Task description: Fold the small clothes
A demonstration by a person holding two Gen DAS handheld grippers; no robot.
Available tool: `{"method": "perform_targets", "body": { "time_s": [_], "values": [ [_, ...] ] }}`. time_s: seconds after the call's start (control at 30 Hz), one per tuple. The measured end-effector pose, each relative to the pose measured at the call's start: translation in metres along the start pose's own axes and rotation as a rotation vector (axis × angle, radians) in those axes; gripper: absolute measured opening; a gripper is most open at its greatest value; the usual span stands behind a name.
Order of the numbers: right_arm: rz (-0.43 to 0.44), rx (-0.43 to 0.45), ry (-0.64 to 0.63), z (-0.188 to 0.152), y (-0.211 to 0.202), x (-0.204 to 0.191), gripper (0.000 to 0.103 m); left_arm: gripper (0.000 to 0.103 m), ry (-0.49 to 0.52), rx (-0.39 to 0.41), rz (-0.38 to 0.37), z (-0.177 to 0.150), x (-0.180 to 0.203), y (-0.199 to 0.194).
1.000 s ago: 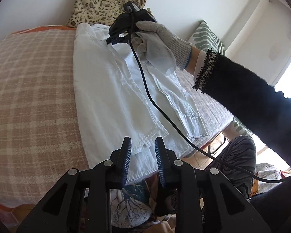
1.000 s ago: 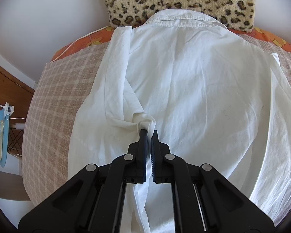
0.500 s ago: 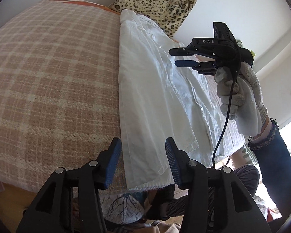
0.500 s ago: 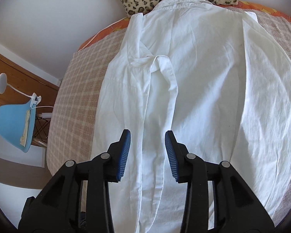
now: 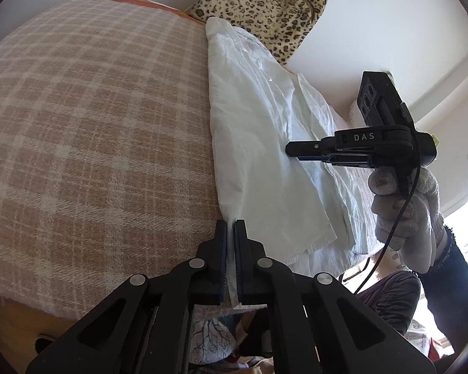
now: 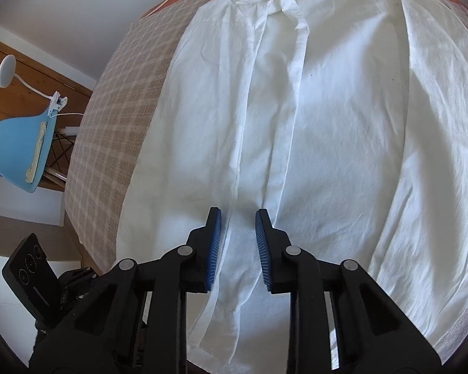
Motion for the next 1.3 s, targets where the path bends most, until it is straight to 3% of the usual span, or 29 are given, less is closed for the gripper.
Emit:
{"method": "perform_targets", "body": {
  "time_s": [0.13, 0.27, 0.37, 0.43, 0.47, 0.5, 0.53, 0.6, 0.63, 0.7, 0.77, 0.8, 0.87, 0.93, 1.03, 1.2, 1.3],
  "values": [
    [-0.025, 0.02, -0.034, -0.005, -0.003, -0.014, 0.008, 0.002, -0.009, 0.022, 0.015, -0.001, -0.007, -0.011],
    [-0.178, 0.057, -0.113, -0.012, -0.008, -0.022, 0.008, 0.002, -0.002, 0.076, 0.032, 0.003, -0.004, -0.021],
    [-0.127, 0.058, -0.123, -0.019, -0.018, -0.024, 0.009, 0.006, 0.016, 0.09, 0.007, 0.007, 0.008, -0.023],
    [-0.127, 0.064, -0.127, -0.023, -0.023, -0.028, 0.015, 0.025, 0.059, 0.065, 0.031, 0.008, 0.021, -0.016],
    [-0.138, 0.071, -0.129, -0.026, -0.024, -0.029, 0.031, 0.043, 0.068, 0.038, 0.032, 0.007, 0.025, -0.01],
    [-0.146, 0.08, -0.127, -0.03, -0.027, -0.029, 0.041, 0.049, 0.071, 0.021, 0.043, 0.006, 0.028, -0.004],
    [-0.148, 0.087, -0.124, -0.033, -0.028, -0.028, 0.053, 0.049, 0.082, 0.01, 0.057, 0.003, 0.03, 0.001],
    [-0.141, 0.068, -0.116, -0.041, -0.026, -0.028, 0.054, 0.044, 0.109, -0.024, 0.073, -0.001, 0.032, 0.014],
    [-0.129, 0.052, -0.111, -0.045, -0.023, -0.028, 0.054, 0.038, 0.11, -0.039, 0.076, -0.003, 0.03, 0.019],
    [-0.121, 0.021, -0.097, -0.052, -0.018, -0.026, 0.054, 0.014, 0.071, -0.057, 0.044, -0.003, 0.021, 0.026],
    [-0.109, -0.004, -0.081, -0.059, -0.012, -0.023, 0.052, 0.007, 0.019, -0.05, 0.0, -0.003, 0.01, 0.026],
    [-0.09, -0.013, -0.074, -0.062, -0.009, -0.022, 0.048, 0.005, 0.001, -0.047, -0.017, -0.003, 0.007, 0.024],
    [-0.098, 0.003, -0.066, -0.064, -0.007, -0.022, 0.024, 0.004, -0.014, -0.031, -0.041, -0.003, 0.005, 0.017],
    [-0.024, 0.01, -0.015, -0.062, -0.009, -0.019, 0.011, 0.003, -0.019, -0.004, -0.051, -0.003, 0.005, 0.007],
    [0.113, 0.034, 0.051, -0.06, -0.02, -0.017, 0.008, 0.003, -0.039, 0.031, -0.049, -0.003, -0.003, -0.008],
    [0.04, 0.017, 0.024, -0.067, -0.016, -0.014, 0.008, 0.003, -0.046, -0.012, 0.028, -0.01, -0.013, 0.002],
    [-0.007, 0.0, 0.006, -0.07, -0.01, -0.013, 0.009, 0.003, -0.006, 0.005, 0.073, -0.011, -0.008, -0.002]
  ]
}}
Point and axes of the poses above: each gripper's, at about its wrist camera, not at the fingertips, and y roughly the way its jaws point, x to its right, z to its top, the point moved 1 cm from there along y, roughly the way its jaws point, and after that the axes turned 1 degree about -z, right-handed, at the moved point
